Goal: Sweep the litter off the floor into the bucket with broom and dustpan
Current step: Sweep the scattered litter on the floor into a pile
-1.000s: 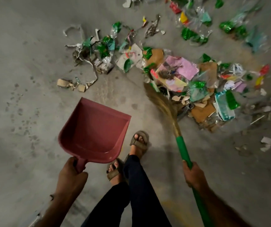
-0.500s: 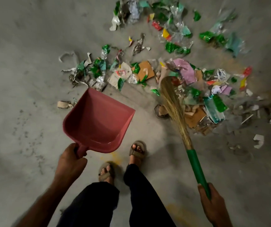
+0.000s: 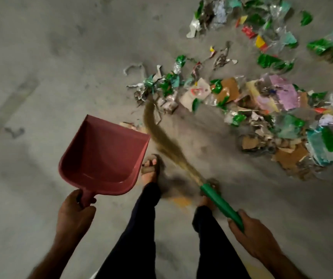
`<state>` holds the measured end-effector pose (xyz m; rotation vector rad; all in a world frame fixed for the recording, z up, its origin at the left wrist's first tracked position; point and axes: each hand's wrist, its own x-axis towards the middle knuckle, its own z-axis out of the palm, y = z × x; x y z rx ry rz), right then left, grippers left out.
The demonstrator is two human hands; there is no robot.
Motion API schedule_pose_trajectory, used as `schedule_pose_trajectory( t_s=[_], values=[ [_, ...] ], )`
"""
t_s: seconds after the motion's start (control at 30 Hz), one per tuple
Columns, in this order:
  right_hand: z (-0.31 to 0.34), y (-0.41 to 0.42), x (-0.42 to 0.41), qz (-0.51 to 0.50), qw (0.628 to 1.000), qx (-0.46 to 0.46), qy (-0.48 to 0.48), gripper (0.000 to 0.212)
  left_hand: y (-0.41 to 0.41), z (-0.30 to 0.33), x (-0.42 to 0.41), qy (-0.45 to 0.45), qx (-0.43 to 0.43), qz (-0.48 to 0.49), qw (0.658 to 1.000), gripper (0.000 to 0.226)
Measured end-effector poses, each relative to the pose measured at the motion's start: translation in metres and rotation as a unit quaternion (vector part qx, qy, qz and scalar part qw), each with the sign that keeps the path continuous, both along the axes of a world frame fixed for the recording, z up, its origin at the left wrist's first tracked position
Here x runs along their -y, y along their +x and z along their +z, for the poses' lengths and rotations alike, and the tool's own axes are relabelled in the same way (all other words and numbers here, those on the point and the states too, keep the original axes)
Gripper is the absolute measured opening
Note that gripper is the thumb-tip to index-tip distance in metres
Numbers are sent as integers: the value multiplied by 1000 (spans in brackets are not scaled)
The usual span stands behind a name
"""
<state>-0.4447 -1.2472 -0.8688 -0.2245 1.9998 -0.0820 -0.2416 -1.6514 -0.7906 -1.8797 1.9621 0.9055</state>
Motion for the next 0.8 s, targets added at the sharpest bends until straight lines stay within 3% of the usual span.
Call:
schedule_pose_trajectory(
  t_s=[0.1,0.3,0.43,0.53,0.73,0.8],
  values=[
    [-29,23,99,154,987,-30,-22,42,28,2,37,7,16,-5,1000,30],
    [-72,45,253,219,975,-42,-20,39,45,-13,91,49,23,12,998,40],
    [-92,32,252,54,996,-31,60,44,36,-32,115,71,20,-16,997,35],
    [-100,25,215,-87,989,-51,110,52,19,-46,125,82,15,-47,995,34],
    [-119,32,111,-374,914,-51,151,72,-34,-72,127,109,10,-127,986,38],
    [-122,25,86,-434,887,-57,149,68,-55,-80,123,114,2,-146,983,40]
  ],
)
